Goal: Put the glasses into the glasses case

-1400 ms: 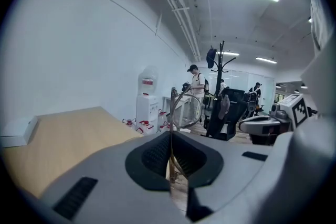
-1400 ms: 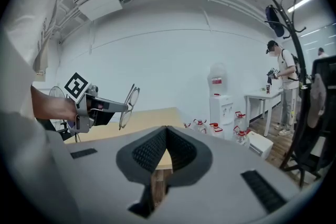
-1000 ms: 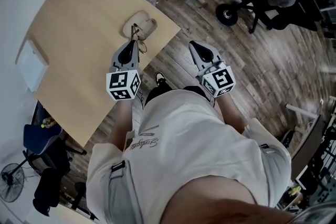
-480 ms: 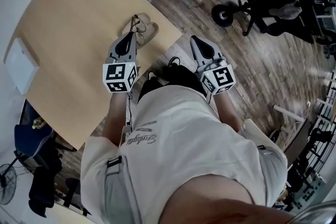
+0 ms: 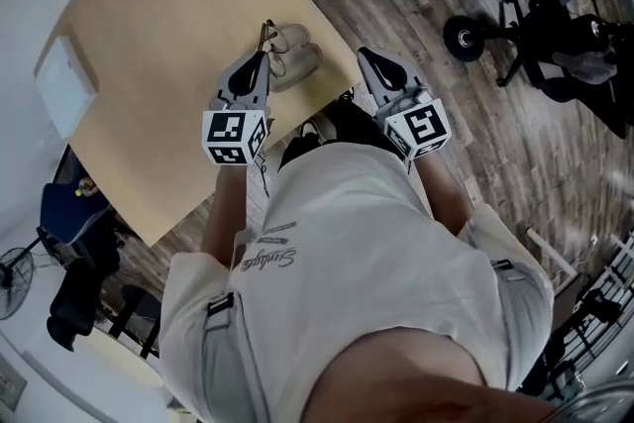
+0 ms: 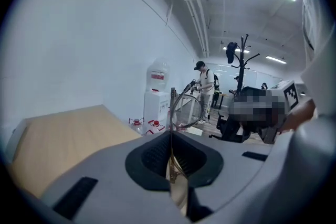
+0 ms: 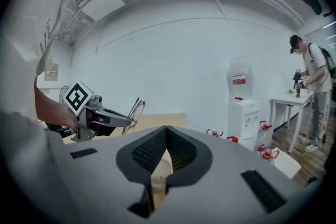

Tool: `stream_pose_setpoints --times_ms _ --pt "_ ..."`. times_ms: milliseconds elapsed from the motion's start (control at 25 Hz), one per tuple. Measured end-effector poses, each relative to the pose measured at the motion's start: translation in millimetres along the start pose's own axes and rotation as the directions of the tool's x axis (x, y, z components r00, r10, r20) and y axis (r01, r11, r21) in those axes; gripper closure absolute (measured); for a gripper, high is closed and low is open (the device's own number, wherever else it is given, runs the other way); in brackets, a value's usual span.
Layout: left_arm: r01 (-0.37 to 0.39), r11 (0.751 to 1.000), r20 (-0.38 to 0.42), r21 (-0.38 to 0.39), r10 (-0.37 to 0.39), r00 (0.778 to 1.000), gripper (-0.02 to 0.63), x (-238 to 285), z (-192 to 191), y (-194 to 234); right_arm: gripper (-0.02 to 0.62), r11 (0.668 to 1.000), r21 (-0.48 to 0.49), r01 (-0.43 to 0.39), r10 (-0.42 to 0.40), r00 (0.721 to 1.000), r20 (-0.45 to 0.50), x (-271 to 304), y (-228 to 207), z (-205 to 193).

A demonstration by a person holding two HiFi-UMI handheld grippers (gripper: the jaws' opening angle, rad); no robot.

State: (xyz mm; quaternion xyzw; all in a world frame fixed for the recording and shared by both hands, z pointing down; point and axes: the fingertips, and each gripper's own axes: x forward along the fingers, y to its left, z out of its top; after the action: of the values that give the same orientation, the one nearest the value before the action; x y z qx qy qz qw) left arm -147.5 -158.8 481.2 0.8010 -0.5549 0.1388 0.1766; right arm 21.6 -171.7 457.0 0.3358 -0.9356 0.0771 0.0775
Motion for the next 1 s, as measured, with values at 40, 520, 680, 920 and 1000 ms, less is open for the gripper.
stream_pose_setpoints --times_ms 40,520,680,920,1000 --pt "-0.011 1.000 -0.009 0.007 0.011 1.000 0.586 3 1 -1 0.600 1.000 -0.010 -0.028 0.029 1.000 0.008 6 -5 3" --pt "-0.148 0.986 -0.098 0.074 0.155 0.983 0.586 25 2 -7 0.600 0.972 0.003 -0.236 0.236 0.971 0.024 41 -50 -2" --pt "-0.142 0.982 -0.143 0.121 0.158 0.977 0.586 28 -5 -11 0.600 0.969 0.020 -0.246 0.246 0.969 0.010 45 -58 -11" --pt "-0.077 0.982 -0.199 0.173 0.111 0.974 0.586 38 -16 -6 0.600 0.972 0.017 -0.236 0.236 0.972 0.005 49 -60 -13" --pt "-0.051 0.980 -0.225 0.191 0.095 0.970 0.586 41 -22 -5 0.600 0.975 0.015 -0.223 0.223 0.975 0.002 48 -60 -12"
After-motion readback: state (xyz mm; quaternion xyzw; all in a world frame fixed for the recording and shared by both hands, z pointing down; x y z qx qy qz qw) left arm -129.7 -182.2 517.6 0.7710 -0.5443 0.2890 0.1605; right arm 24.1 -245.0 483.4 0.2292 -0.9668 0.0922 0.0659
